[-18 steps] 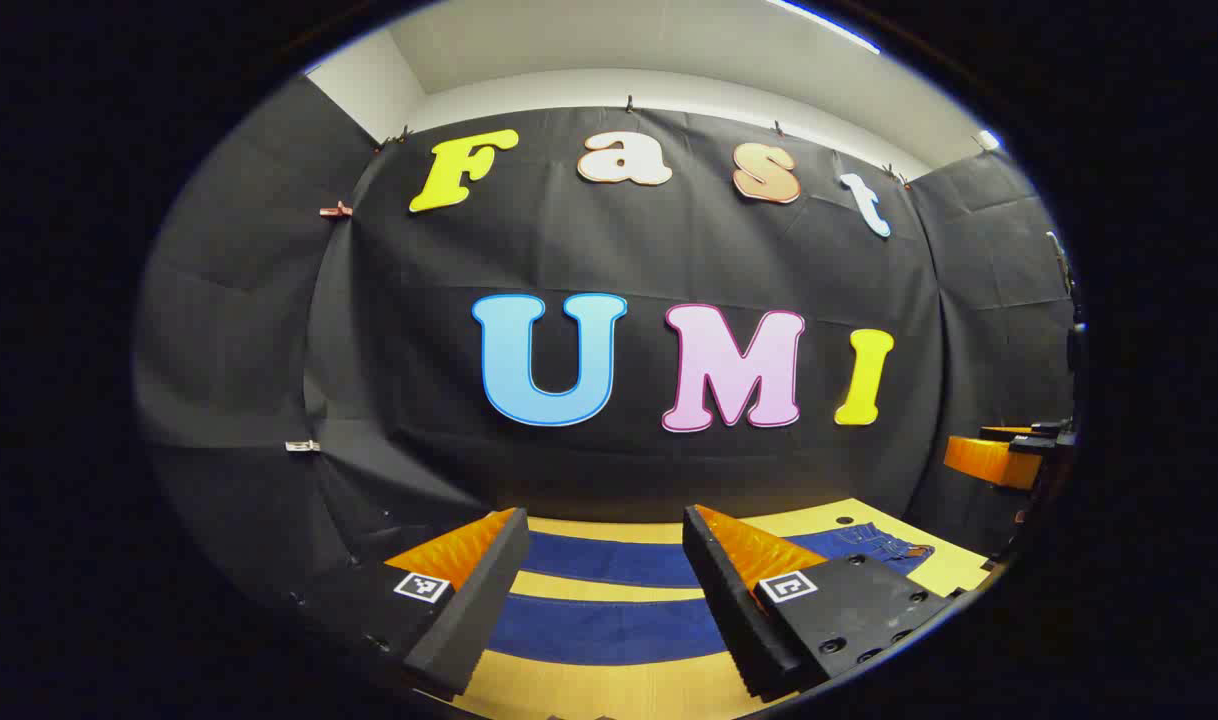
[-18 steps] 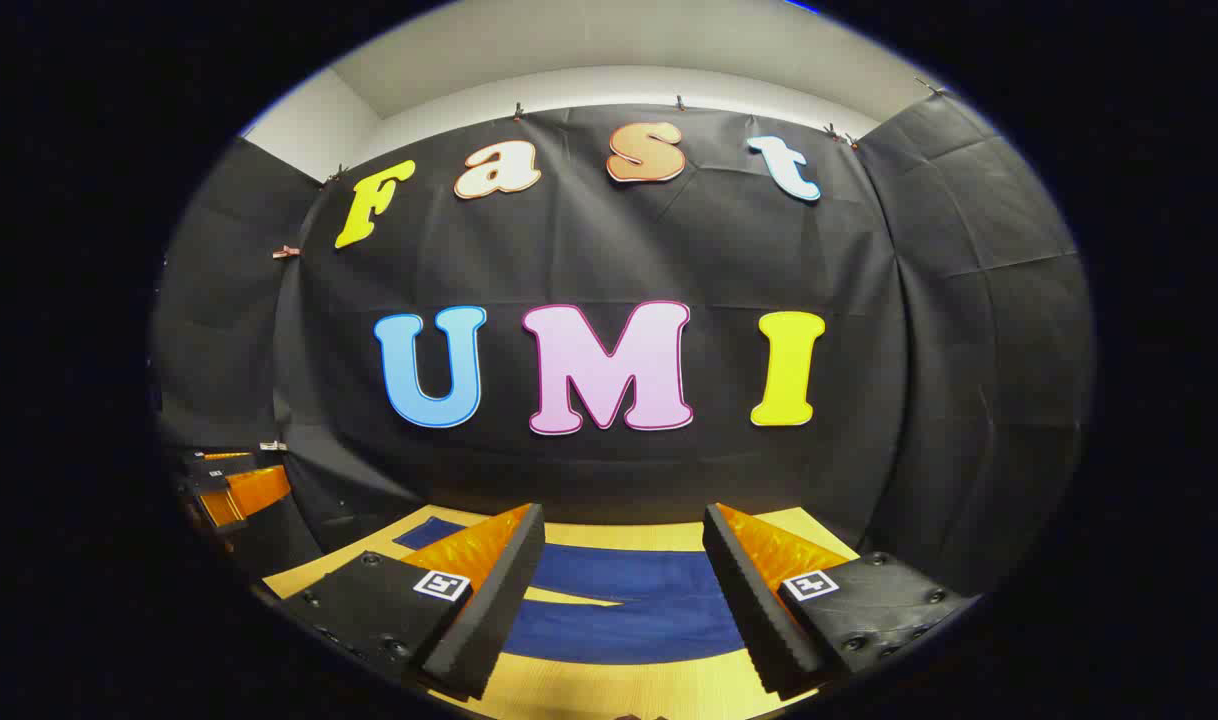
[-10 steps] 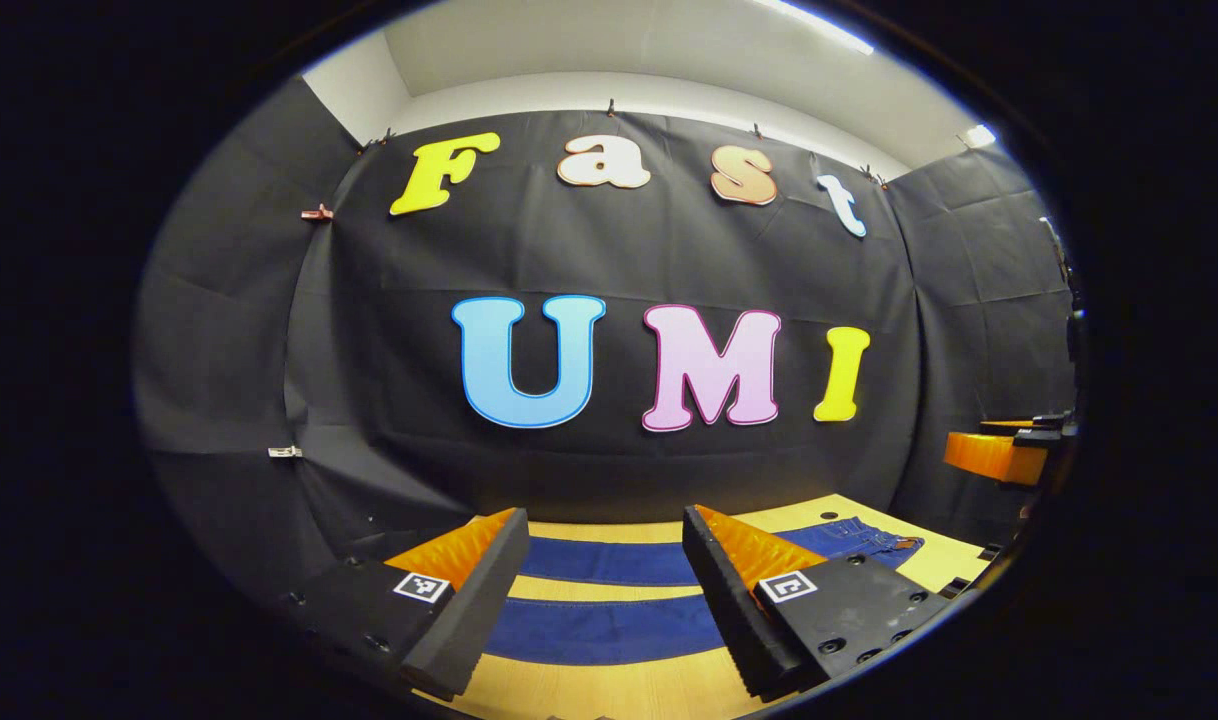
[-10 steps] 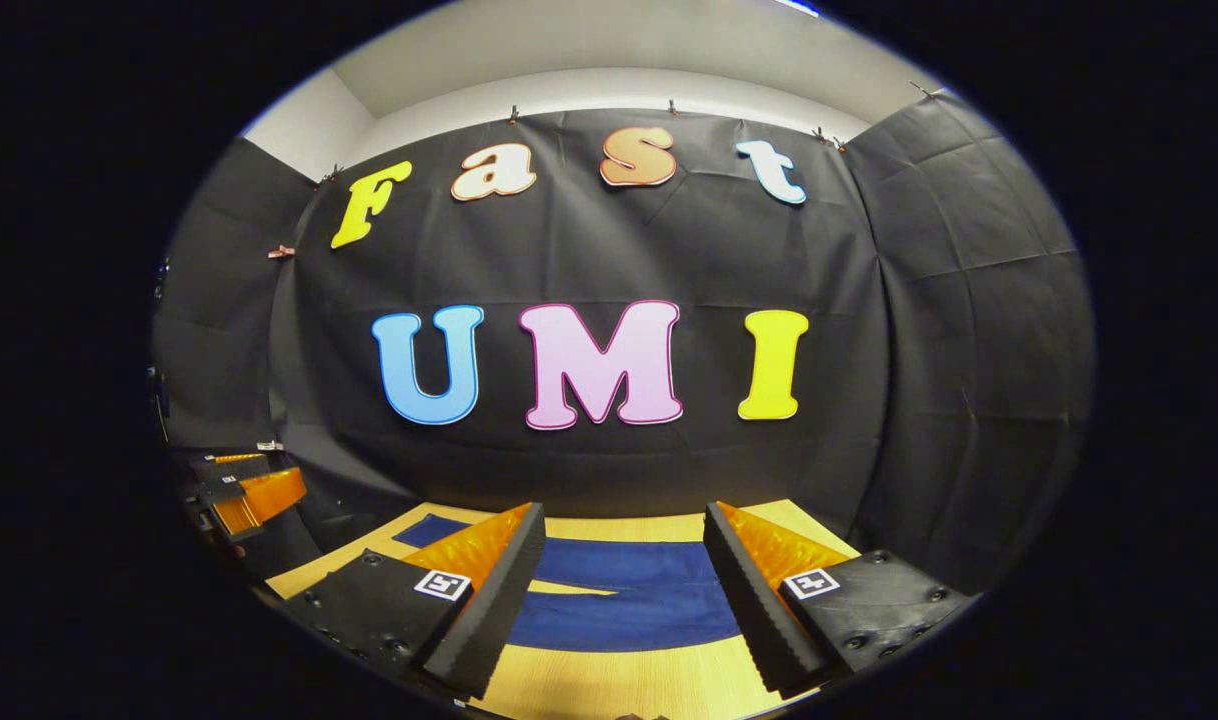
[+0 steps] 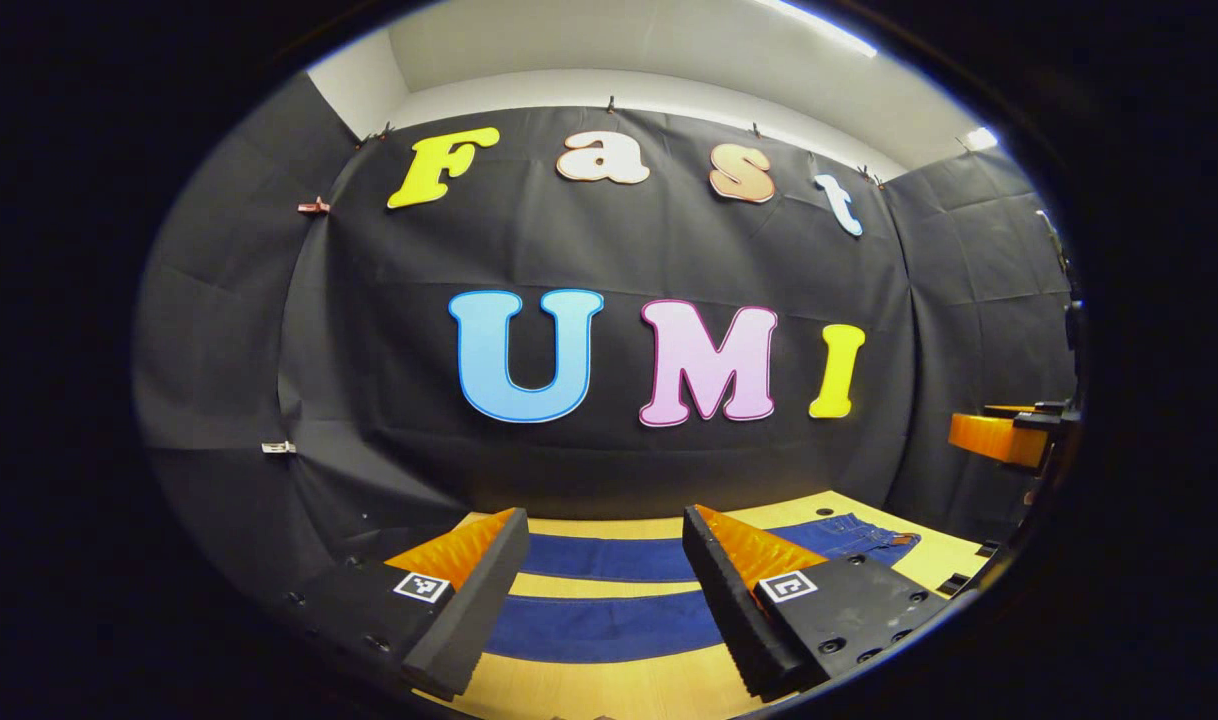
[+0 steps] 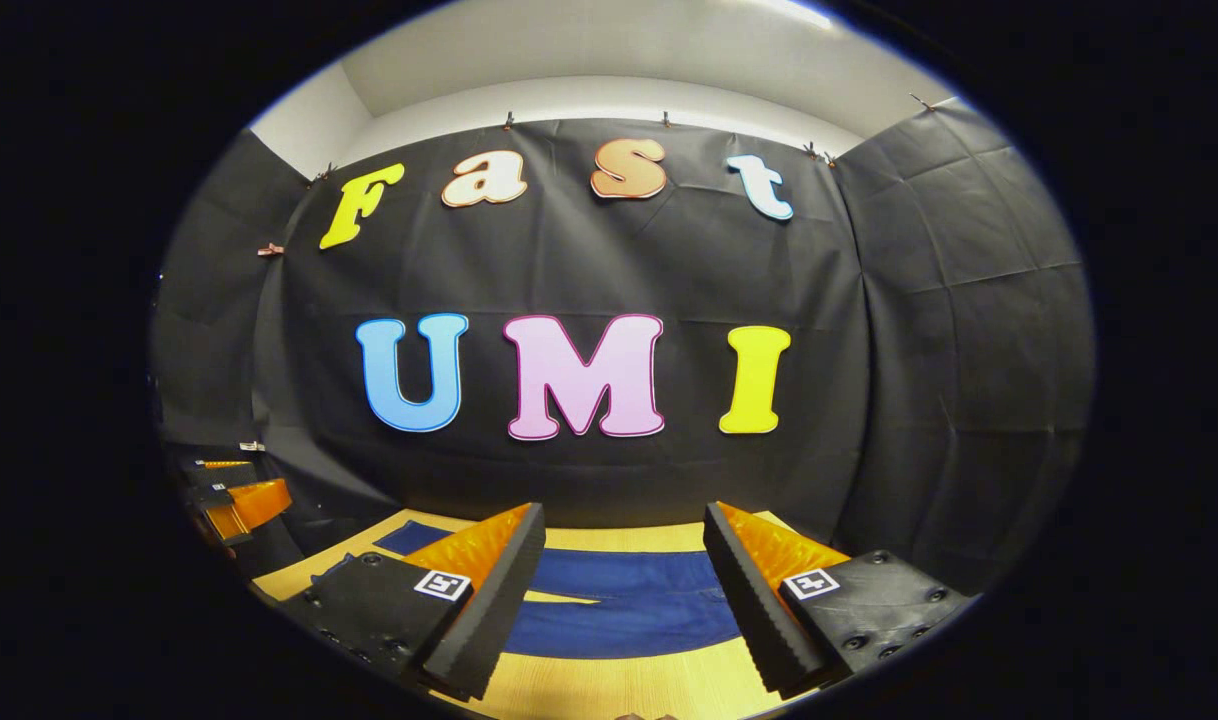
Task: Grasp the waist and the cuffs of the jeans and fold them to make the two legs overlap; first hold the waist and fold one-third of the jeans toward the cuffs, then hold the cuffs and fold the remaining one-third in the same direction to finish folding.
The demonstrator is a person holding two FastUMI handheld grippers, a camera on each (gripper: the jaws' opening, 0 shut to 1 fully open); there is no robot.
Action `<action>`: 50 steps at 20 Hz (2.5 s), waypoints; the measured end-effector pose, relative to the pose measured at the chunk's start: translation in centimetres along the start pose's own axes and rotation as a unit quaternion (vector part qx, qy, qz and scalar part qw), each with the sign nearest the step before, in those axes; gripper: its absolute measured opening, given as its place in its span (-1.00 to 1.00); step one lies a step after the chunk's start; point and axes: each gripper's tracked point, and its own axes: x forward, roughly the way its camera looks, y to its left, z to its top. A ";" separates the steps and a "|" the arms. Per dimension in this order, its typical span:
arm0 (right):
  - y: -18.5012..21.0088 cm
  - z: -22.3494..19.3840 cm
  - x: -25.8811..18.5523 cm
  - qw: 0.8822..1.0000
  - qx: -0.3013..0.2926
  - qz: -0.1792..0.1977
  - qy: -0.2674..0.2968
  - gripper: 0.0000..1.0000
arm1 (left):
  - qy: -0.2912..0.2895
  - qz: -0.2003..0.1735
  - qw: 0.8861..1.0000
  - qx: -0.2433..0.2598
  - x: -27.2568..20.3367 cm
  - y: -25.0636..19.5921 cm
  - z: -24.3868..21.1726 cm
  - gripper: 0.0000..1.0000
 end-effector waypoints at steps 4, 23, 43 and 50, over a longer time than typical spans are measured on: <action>0.6 -0.1 0.2 1.000 0.007 0.004 0.004 0.94 | 0.014 0.002 1.000 0.003 0.3 0.8 -1.5 0.92; -3.7 -4.3 0.6 0.992 -0.081 -0.046 0.082 0.94 | 0.306 -0.128 0.814 0.477 3.3 23.7 -31.0 0.94; -14.7 -7.7 -0.2 0.965 -0.187 -0.131 0.125 0.93 | 0.361 -0.225 0.689 0.587 13.4 28.3 -38.2 0.05; -18.8 -8.7 6.4 0.938 -0.324 -0.075 0.103 0.94 | 0.370 -0.203 0.713 0.560 13.6 28.3 -38.7 -0.81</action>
